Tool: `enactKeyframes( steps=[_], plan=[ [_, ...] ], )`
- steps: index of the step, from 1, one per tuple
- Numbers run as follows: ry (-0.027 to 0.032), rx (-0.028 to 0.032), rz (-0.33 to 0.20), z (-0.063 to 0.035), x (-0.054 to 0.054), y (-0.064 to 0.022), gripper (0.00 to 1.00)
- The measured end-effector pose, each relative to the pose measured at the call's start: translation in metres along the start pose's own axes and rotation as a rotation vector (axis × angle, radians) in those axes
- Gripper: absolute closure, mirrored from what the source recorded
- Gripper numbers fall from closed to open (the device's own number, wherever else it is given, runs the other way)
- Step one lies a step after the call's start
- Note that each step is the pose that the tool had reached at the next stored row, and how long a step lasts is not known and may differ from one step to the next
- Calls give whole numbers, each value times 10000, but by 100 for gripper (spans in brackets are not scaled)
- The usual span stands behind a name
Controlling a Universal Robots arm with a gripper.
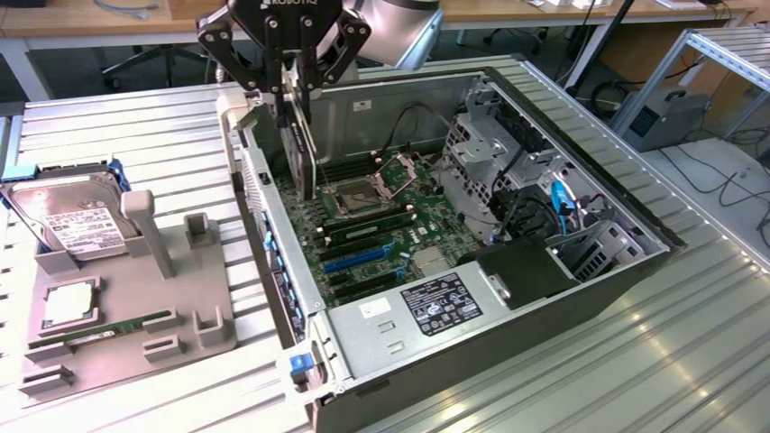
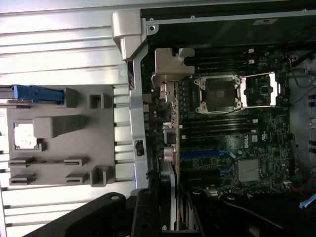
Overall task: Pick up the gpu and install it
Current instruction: 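Pick up the gpu and move the gpu toward the slot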
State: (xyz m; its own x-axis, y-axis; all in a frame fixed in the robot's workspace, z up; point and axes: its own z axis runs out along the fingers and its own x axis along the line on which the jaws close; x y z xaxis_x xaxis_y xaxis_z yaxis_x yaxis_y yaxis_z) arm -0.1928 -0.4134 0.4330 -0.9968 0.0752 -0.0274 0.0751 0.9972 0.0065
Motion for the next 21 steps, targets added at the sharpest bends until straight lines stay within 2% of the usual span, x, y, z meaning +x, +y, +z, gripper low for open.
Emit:
enactKeyframes(
  steps=[21],
  plan=[
    [0,1,0,38,-68,5,73]
  ],
)
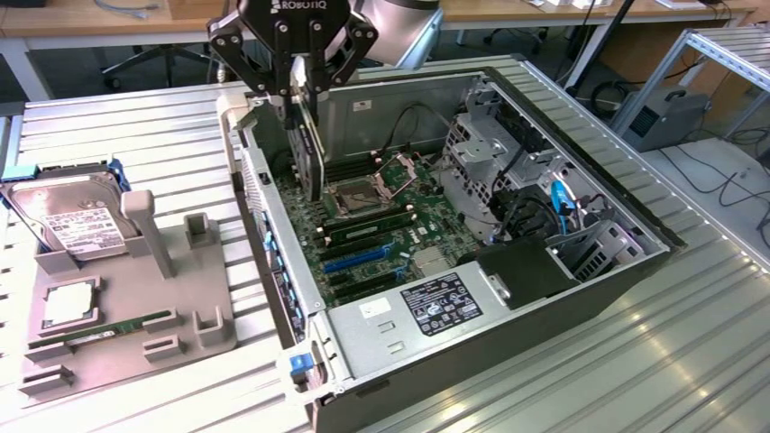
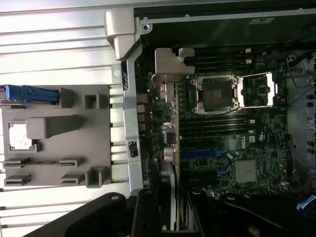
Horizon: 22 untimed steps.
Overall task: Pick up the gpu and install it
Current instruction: 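Pick up the gpu and move the gpu toward the slot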
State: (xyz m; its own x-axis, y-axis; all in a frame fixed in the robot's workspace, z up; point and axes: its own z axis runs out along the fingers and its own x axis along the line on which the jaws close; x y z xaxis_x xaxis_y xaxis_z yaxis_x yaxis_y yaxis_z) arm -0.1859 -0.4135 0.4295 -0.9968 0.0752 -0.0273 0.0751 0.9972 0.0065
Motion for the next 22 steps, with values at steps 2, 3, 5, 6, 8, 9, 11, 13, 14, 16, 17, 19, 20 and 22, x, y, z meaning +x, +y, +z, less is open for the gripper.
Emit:
enactKeyframes(
  steps=[2,3,5,6,8,9,11,13,14,16,17,19,20,22],
  plan=[
    [0,0,0,3,-2,0,73],
    [0,-1,1,4,-3,0,73],
    [0,0,1,7,-6,1,73],
    [0,0,1,9,-8,1,73],
    [0,0,1,12,-10,1,73],
    [0,0,0,13,-12,1,73],
    [0,0,1,16,-14,1,73],
    [0,0,0,19,-17,1,73],
    [0,0,0,21,-18,1,73],
    [0,0,0,24,-21,2,73],
    [0,0,0,26,-22,2,73],
    [0,0,0,29,-25,2,73],
    [0,0,0,31,-26,2,73],
    [0,0,0,34,-28,2,73]
  ],
)
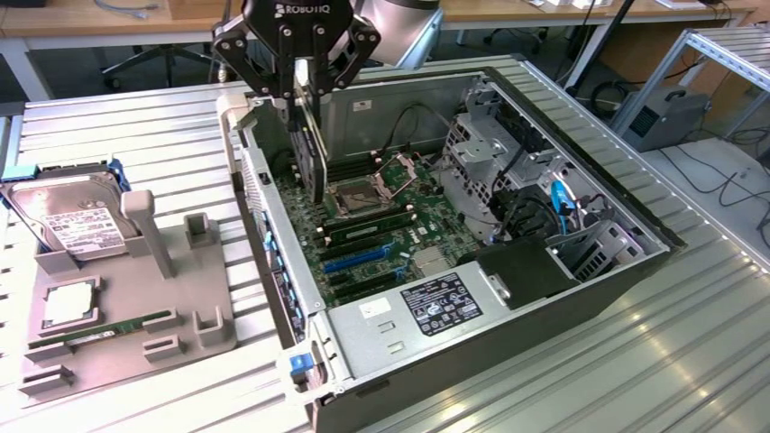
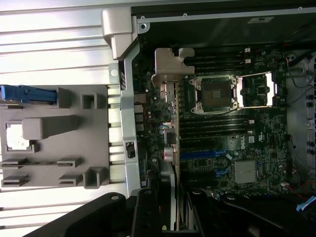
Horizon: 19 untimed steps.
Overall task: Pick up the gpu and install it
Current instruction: 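Pick up the gpu and move the gpu toward the slot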
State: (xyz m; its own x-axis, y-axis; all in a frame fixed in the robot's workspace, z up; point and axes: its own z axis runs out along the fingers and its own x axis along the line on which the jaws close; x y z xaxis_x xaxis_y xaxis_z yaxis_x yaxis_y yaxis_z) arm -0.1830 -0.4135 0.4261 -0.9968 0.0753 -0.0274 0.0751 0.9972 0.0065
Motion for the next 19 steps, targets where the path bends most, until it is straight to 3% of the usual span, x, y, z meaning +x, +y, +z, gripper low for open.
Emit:
enactKeyframes(
  steps=[19],
  plan=[
    [0,0,0,33,-33,2,73]
  ],
)
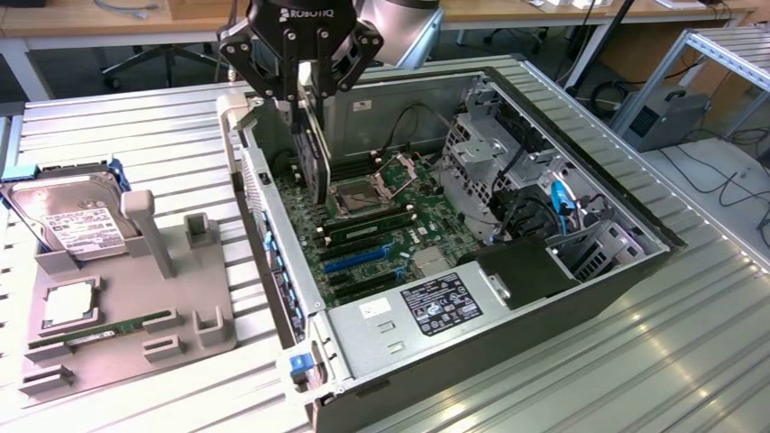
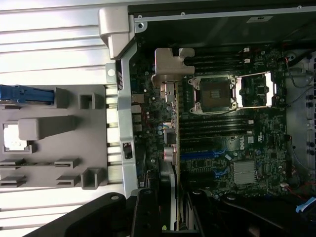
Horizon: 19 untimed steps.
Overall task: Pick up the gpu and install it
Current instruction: 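Pick up the gpu and move the gpu toward the slot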
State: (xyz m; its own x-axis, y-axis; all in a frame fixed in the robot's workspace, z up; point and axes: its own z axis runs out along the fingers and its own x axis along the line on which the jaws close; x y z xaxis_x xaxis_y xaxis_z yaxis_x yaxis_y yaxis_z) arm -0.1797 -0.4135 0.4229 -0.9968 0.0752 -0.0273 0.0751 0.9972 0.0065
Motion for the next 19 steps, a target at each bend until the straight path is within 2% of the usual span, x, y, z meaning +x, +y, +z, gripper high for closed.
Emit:
enactKeyframes(
  steps=[19],
  plan=[
    [-1,0,0,39,-52,4,73]
  ],
)
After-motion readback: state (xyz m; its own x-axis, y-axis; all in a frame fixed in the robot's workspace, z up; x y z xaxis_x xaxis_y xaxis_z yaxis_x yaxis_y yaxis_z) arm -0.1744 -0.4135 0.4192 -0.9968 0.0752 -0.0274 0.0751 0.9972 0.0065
